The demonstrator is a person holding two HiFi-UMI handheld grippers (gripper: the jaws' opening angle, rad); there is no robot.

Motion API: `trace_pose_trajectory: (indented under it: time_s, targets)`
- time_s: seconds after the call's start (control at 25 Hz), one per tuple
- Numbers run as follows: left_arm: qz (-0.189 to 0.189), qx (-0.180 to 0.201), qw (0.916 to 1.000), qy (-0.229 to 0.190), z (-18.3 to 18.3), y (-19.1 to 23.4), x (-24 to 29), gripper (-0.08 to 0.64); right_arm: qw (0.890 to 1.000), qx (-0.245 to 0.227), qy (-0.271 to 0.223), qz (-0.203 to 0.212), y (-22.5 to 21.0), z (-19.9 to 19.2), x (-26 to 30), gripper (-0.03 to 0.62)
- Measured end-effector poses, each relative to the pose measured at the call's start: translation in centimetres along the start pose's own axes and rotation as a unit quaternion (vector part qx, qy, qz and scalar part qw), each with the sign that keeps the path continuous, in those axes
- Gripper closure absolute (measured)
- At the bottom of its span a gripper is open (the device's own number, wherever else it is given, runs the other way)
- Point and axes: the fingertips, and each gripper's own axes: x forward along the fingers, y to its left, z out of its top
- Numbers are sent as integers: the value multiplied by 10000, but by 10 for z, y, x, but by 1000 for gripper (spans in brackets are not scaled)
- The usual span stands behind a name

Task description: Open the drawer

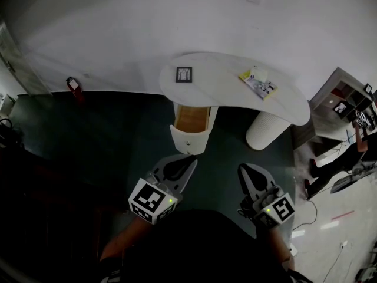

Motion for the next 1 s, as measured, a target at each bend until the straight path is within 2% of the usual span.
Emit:
trace_pose_trajectory:
  time_s: [0.24,0.64,1.0]
  targets:
    - [45,54,10000,-28,4,8,-5,538,9999,17,119,22,6,-4,6,577]
    - [4,-201,9998,12,-5,16,-10,537,9996,176,233,53,12,-17,16,577]
    - [-47,-147,9999,3,-6,18,-10,538,9994,223,262,55,15,-20,22,577]
